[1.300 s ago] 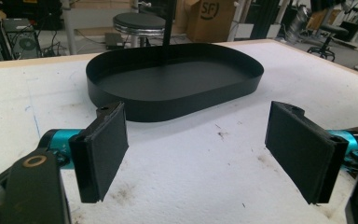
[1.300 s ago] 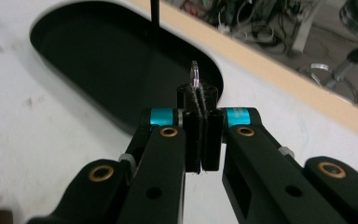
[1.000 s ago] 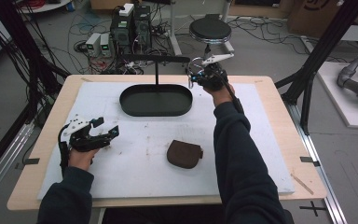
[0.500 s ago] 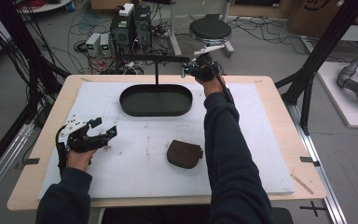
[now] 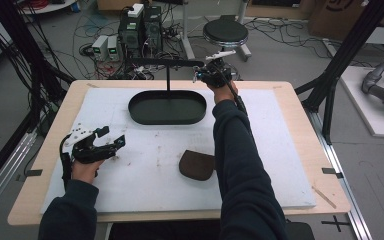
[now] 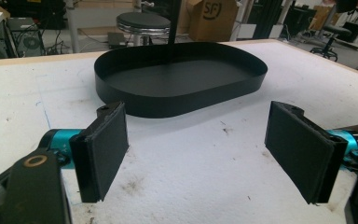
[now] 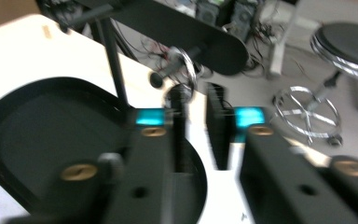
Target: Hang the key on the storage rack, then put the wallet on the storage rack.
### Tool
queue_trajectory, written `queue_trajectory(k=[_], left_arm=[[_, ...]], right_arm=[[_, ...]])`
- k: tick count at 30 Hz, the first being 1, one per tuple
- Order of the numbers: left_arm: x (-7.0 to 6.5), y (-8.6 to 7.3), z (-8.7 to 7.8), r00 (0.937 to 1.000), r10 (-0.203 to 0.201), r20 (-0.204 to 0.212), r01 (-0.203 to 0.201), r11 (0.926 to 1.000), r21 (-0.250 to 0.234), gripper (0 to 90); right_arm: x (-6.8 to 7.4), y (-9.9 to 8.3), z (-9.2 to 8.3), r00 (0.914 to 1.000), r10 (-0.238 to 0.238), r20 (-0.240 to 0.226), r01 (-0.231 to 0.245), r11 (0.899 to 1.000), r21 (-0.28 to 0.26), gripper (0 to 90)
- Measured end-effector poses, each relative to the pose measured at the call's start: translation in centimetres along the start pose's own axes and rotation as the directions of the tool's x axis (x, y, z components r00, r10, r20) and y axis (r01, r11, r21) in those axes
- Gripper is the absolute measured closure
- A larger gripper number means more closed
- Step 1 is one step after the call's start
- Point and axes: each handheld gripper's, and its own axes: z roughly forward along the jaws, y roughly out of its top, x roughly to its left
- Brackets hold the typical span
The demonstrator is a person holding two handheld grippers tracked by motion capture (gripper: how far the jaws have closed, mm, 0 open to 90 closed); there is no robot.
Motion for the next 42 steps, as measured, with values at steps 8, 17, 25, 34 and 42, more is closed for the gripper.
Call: queue_trajectory(k=[8,17,25,34,42], left_arm=[[-0.1,0.0,0.1,1.0000,-0.002,0.007,0.002,1.0000,0.001,21.3],[-0.1,0.0,0.0,0.9999,-0.008,0.015,0.008,0.9999,-0.007,21.3],[-0.3,0.0,0.0,0.9998,-0.004,0.021,0.004,1.0000,-0.005,21.3],[-0.2,-0.2,-0.3,0.9999,-0.013,0.011,0.013,0.9999,-0.009,21.2],[-0.3,-0.2,-0.3,0.9999,-0.008,0.011,0.008,0.9999,-0.007,21.2]], right_arm=[[-1.0,-1.8,-3.5,0.9994,-0.035,0.007,0.035,0.999,0.013,51.0],[-1.2,-4.8,-10.3,0.9932,-0.066,-0.096,0.064,0.998,-0.016,35.6],[-0.3,-10.7,-14.5,0.9886,-0.067,-0.135,0.065,0.998,-0.020,19.6],[0.7,-15.5,-13.2,0.9810,-0.042,-0.189,0.055,0.997,0.060,19.6],[2.6,-15.7,-13.2,0.9694,-0.093,-0.227,0.107,0.993,0.047,19.6]])
